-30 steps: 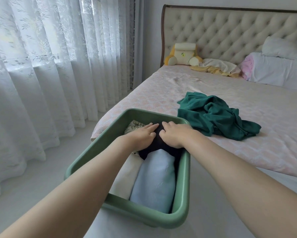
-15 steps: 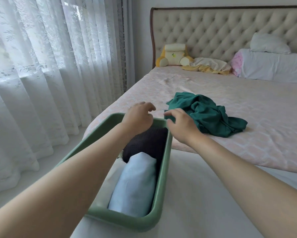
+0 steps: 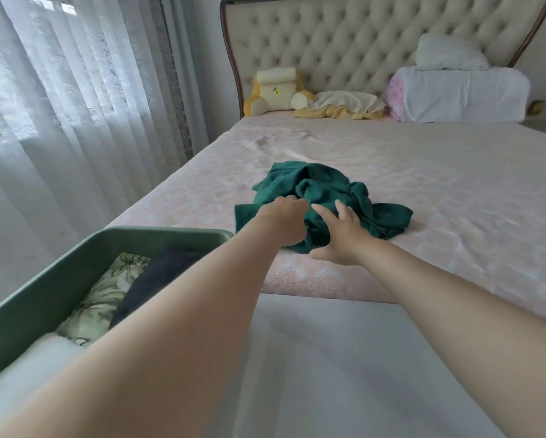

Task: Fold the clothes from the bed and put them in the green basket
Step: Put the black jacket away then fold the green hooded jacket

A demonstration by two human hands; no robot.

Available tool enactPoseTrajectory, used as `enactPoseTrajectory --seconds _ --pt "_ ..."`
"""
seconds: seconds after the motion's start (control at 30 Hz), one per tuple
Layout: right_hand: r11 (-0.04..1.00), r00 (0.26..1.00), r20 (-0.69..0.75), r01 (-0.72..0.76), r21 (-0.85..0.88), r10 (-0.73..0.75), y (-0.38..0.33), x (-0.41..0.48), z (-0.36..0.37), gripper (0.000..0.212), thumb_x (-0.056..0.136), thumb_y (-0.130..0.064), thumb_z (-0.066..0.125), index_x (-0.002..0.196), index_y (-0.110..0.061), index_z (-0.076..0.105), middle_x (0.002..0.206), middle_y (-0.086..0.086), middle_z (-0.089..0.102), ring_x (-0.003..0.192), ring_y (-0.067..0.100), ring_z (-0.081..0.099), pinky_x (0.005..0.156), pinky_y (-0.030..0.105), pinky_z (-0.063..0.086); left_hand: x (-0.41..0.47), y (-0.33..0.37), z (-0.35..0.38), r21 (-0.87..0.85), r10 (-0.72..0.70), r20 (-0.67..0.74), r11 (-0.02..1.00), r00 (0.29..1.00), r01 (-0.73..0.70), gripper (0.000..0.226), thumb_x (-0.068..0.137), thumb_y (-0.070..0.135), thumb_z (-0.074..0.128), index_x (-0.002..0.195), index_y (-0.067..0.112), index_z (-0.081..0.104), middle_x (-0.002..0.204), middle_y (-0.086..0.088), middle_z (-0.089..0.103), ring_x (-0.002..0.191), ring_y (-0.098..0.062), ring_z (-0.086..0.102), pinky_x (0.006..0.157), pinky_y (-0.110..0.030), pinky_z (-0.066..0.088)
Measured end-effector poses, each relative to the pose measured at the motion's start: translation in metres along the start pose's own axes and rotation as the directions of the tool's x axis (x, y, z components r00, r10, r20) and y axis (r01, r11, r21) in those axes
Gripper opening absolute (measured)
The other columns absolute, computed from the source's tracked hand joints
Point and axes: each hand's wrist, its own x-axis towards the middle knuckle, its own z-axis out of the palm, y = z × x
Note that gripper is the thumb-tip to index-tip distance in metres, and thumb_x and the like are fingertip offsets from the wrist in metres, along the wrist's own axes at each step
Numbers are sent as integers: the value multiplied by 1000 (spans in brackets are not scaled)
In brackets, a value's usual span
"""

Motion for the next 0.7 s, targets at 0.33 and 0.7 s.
enactPoseTrajectory --seconds 0.33,0.7 --pt "979 989 -147 -59 -198 29 38 53 39 69 98 -48 52 155 -47 14 141 11 39 124 32 44 102 43 38 45 -12 67 317 -85 19 945 996 74 71 88 24 52 153 28 22 122 -6 61 118 -26 46 92 -35 35" --pt "885 936 -263 92 -457 -233 40 -24 1 49 87 6 50 129 -17 40 116 -2 48 120 23 50 123 55 13 -12 20 24 -40 101 -78 994 992 -104 42 83 14 51 120 33 54 114 4 62 114 -23 46 82 -39 45"
